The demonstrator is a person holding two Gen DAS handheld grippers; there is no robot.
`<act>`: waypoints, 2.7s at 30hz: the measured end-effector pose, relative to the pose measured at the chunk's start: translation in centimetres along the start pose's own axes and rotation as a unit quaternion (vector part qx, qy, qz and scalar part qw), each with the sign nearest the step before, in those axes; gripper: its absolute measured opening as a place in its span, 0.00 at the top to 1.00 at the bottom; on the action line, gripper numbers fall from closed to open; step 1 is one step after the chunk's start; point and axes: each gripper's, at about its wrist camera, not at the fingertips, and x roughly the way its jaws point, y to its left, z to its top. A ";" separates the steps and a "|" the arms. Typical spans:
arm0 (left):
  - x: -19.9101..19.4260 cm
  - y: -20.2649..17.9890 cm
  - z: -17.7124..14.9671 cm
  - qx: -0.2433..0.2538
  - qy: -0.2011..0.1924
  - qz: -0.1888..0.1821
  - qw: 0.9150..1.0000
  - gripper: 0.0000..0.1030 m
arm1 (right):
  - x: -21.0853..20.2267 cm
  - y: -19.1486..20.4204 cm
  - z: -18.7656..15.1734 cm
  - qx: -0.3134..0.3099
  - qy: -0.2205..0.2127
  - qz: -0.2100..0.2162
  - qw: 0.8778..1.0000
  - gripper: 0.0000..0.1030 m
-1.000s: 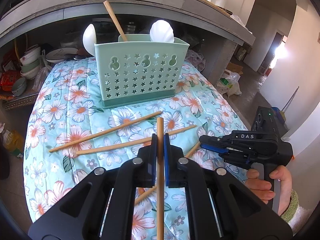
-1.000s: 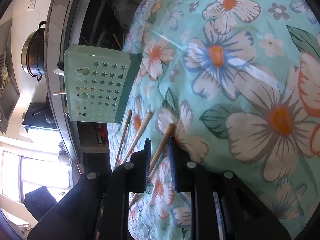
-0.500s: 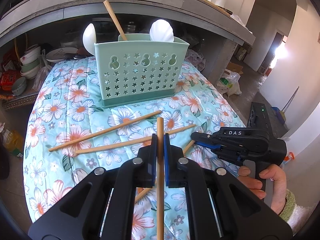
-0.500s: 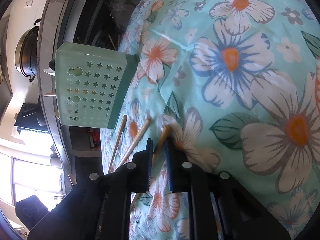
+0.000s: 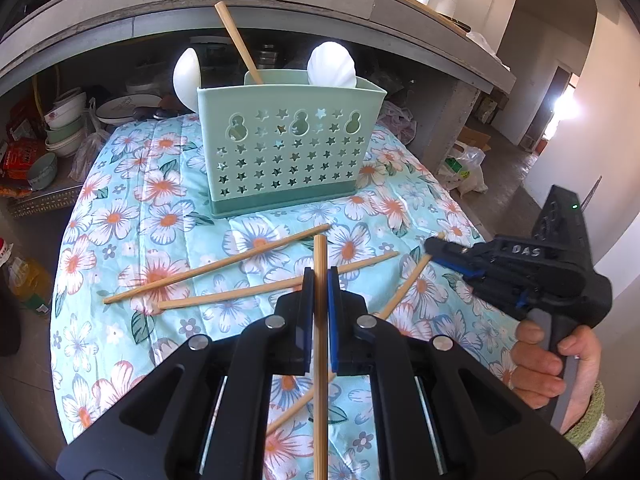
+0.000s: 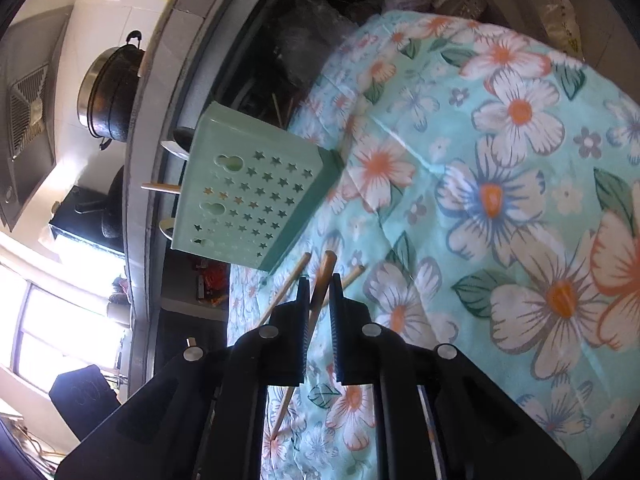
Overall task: Organize utensils
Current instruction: 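Insert the chopstick into the green holder and open the left tool while the right tool lifts its chopstick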
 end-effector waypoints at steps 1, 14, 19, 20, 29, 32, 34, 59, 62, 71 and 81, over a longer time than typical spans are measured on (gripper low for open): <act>0.0 0.0 0.0 0.001 0.000 0.000 1.000 0.95 | -0.4 0.2 0.1 -0.006 -0.005 0.001 1.000 0.91; -0.8 -0.4 0.6 -0.005 -0.018 0.010 1.000 0.95 | -6.1 2.8 1.6 -0.072 -0.080 0.008 0.994 0.93; -2.7 0.0 1.9 -0.022 -0.053 0.013 0.998 0.95 | -7.6 3.6 1.8 -0.089 -0.099 0.012 0.991 0.94; -3.2 0.1 2.3 -0.025 -0.062 0.013 0.998 0.95 | -7.9 3.7 1.9 -0.093 -0.103 0.013 0.990 0.94; -7.9 1.2 8.5 -0.054 -0.178 0.010 0.982 0.95 | -9.7 3.9 2.6 -0.101 -0.123 0.020 0.987 0.94; -9.4 1.6 11.3 -0.067 -0.236 0.017 0.969 0.95 | -9.6 3.8 2.8 -0.098 -0.121 0.021 0.988 0.94; -10.1 1.9 13.5 -0.083 -0.274 0.018 0.958 0.95 | -9.5 3.8 2.8 -0.099 -0.121 0.020 0.988 0.94; 2.8 0.6 26.7 -0.074 -0.363 0.142 0.918 0.95 | -7.2 2.5 4.4 -0.081 -0.103 0.021 0.991 0.94; 3.8 0.8 26.7 -0.068 -0.355 0.151 0.920 0.95 | -7.2 2.2 4.5 -0.076 -0.102 0.023 0.992 0.94; 3.3 1.0 26.8 -0.073 -0.381 0.146 0.910 0.95 | -7.1 1.8 4.8 -0.071 -0.101 0.024 0.992 0.94; 6.4 1.3 26.9 -0.065 -0.344 0.161 0.923 0.95 | -7.0 1.6 4.9 -0.069 -0.097 0.027 0.993 0.94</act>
